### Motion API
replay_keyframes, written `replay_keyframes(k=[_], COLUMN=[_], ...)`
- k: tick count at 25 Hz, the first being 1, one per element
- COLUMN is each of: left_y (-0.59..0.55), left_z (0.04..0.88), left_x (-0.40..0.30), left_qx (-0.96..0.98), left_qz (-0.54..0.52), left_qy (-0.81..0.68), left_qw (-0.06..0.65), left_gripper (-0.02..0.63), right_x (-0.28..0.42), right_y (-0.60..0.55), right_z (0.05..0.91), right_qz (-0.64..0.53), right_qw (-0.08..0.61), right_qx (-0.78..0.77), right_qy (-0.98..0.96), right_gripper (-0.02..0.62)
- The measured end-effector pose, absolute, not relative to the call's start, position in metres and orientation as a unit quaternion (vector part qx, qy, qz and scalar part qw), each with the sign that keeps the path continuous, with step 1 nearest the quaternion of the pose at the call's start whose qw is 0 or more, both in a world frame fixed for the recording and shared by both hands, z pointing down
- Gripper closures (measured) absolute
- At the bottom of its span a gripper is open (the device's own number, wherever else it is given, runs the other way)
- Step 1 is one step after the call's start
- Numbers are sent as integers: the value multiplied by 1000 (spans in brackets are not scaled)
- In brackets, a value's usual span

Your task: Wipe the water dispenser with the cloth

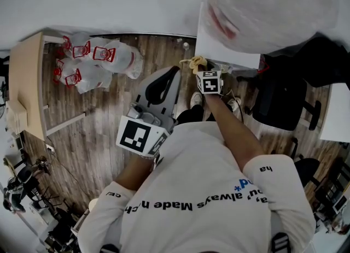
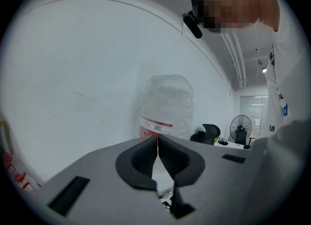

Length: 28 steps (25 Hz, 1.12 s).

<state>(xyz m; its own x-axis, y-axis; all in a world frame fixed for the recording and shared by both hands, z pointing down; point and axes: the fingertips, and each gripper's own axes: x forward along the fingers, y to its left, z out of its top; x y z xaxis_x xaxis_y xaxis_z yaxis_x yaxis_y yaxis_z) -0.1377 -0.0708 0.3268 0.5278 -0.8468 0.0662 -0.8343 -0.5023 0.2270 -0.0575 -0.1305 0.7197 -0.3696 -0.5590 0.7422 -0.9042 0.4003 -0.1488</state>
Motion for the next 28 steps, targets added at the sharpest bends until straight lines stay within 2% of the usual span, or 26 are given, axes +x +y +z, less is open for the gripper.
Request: replay_keyframes(k=[28], left_y=[-70], left_z=[315], left_x=[-95], left_qx=[888], left_qz=[-31], left_qy=[-447], left_qw=[106], left_gripper=[580], right_x=[9], right_y=[-127], right_z=[710], right_qz=[292], right_qw=[297], right_qx=[514], right_qy=[-750], right_gripper=[538])
